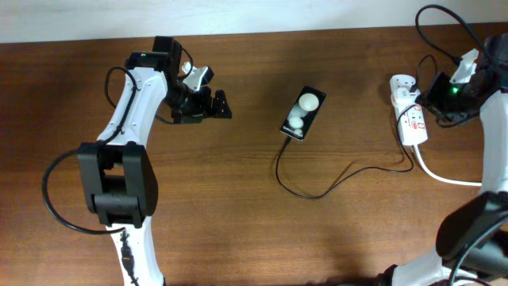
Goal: Plug charger to phone and switch on socket
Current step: 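Release the phone and move the right gripper to the power strip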
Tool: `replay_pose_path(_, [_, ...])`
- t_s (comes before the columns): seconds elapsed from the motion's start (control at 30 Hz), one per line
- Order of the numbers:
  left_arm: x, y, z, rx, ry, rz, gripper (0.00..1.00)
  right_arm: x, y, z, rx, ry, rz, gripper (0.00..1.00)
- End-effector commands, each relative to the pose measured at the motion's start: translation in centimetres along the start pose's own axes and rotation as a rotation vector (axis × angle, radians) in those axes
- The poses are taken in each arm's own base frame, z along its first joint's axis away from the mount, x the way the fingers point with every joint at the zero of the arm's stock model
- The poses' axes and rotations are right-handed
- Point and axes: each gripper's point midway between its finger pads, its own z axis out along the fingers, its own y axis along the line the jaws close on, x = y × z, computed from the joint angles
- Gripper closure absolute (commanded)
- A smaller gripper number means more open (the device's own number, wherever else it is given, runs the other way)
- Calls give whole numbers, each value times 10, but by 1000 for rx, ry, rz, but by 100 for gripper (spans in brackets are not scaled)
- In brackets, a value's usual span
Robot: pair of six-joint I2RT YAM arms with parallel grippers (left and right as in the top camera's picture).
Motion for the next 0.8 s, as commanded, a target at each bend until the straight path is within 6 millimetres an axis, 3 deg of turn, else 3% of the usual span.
replay_pose_path(0.0, [0, -1, -2, 1, -4, 6, 1, -8, -4, 14, 8, -5, -10, 74])
replay_pose_path(0.13, [0, -1, -2, 1, -4, 6, 1, -14, -8, 28, 7, -8, -11, 90])
replay_pose_path(0.23, [0, -1, -2, 1, -5, 6, 1, -18, -12, 42, 9, -2, -2, 96])
replay_pose_path(0.47, [0, -1, -2, 1, -4, 6, 1, -37, -21, 76, 1, -39, 43, 96])
replay_pose_path(0.53, [0, -1, -2, 1, -4, 6, 1, -40, -32, 82, 8, -41, 81, 96])
replay_pose_path(0.77, [0, -1, -2, 1, -4, 6, 1, -67, -75, 73, 25, -132, 169, 96])
